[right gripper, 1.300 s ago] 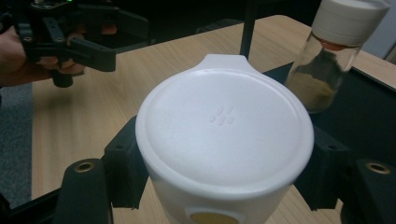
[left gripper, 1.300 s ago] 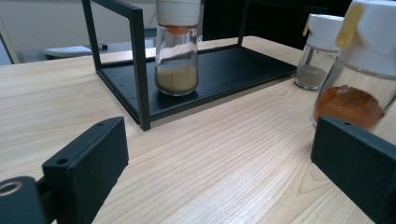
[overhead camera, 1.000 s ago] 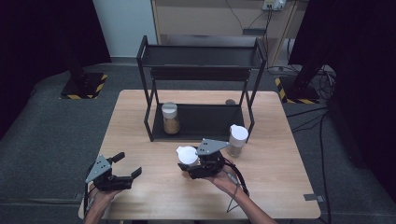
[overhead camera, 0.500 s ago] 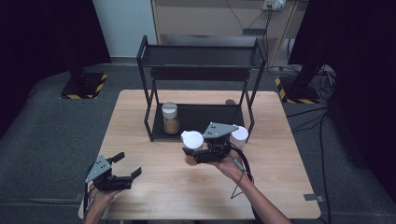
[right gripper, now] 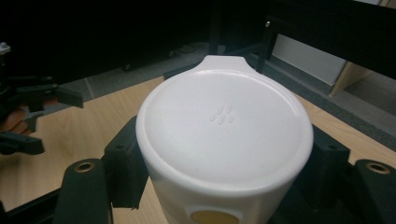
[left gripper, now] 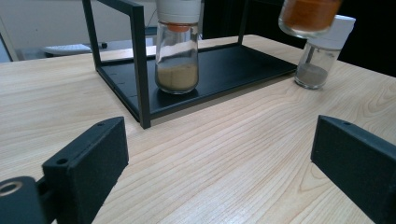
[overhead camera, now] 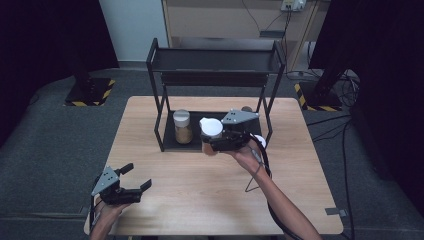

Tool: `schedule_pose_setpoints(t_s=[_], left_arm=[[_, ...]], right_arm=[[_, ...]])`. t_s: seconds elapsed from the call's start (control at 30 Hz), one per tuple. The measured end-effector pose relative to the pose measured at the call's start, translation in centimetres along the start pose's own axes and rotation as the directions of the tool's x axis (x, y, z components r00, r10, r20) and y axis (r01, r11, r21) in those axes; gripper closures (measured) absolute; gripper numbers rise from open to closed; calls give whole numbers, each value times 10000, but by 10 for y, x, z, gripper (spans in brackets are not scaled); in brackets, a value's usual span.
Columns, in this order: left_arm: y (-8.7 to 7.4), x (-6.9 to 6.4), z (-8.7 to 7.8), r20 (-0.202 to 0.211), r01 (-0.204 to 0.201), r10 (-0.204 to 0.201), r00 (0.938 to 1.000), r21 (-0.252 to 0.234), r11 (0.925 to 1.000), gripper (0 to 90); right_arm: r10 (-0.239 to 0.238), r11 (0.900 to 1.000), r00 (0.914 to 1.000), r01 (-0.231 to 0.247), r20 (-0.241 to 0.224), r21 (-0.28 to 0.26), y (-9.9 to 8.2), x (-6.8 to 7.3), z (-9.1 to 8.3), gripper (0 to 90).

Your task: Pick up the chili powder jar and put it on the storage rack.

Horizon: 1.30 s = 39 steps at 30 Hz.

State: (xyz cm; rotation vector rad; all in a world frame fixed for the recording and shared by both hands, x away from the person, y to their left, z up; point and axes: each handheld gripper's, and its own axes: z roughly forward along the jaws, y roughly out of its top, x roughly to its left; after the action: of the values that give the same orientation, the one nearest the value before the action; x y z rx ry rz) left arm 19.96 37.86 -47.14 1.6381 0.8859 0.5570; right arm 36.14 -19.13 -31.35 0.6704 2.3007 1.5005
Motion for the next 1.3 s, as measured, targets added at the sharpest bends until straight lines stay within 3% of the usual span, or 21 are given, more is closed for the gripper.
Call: schedule_pose_setpoints(t_s=[0.27,0.7,0.97,1.3], left_arm=[[0,1,0,17,23,-23,10000,-2,10000,33],[0,1,-1,1,41,-41,10000,-8,10000,33],[-1,1,0,7,59,-59,10000,-19,10000,33],[-1,1,0,21,72,-72,10000,-5,10000,33]], right_arm=[[411,9992,9966,-412,720,0,9,-9,13,309],[728,9971,9791,-754,1897,64,17,-17,47,308],[1012,9944,9615,-1052,2557,21,6,-17,69,309],[1331,9904,9488,-1382,2865,-23,-17,-21,90,308]])
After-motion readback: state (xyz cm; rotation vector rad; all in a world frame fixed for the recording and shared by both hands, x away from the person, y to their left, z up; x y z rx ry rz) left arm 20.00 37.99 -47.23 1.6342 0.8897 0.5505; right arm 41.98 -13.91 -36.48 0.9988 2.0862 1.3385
